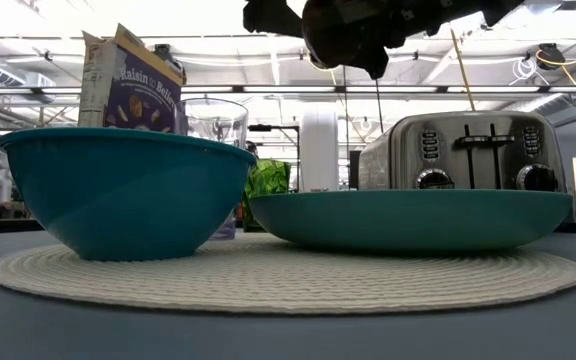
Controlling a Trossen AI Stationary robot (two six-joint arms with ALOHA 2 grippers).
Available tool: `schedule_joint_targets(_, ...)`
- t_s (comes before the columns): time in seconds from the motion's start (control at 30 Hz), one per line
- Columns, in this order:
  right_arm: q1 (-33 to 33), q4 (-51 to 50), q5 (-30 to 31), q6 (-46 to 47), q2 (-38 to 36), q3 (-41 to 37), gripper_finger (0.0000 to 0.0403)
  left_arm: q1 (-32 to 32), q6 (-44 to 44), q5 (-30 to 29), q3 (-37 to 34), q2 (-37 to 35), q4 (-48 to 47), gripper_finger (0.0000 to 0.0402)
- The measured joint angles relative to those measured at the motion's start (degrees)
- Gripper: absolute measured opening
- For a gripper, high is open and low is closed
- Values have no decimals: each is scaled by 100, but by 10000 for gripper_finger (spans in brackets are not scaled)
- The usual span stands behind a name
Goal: Arrange a breakfast setting
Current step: Put the apple above the green plate from the orange bin
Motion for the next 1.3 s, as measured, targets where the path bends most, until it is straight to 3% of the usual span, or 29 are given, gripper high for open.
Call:
schedule_joint_targets(0.53,0,51,-2,0,0,0,240,-2,20,238,0,0,-61,385)
schedule_joint_targets(1.0,0,49,0,2,0,0,241,-7,24,269,0,0,-46,224)
schedule_joint_targets(1.3,0,49,0,0,0,0,260,-4,17,264,0,0,-35,216)
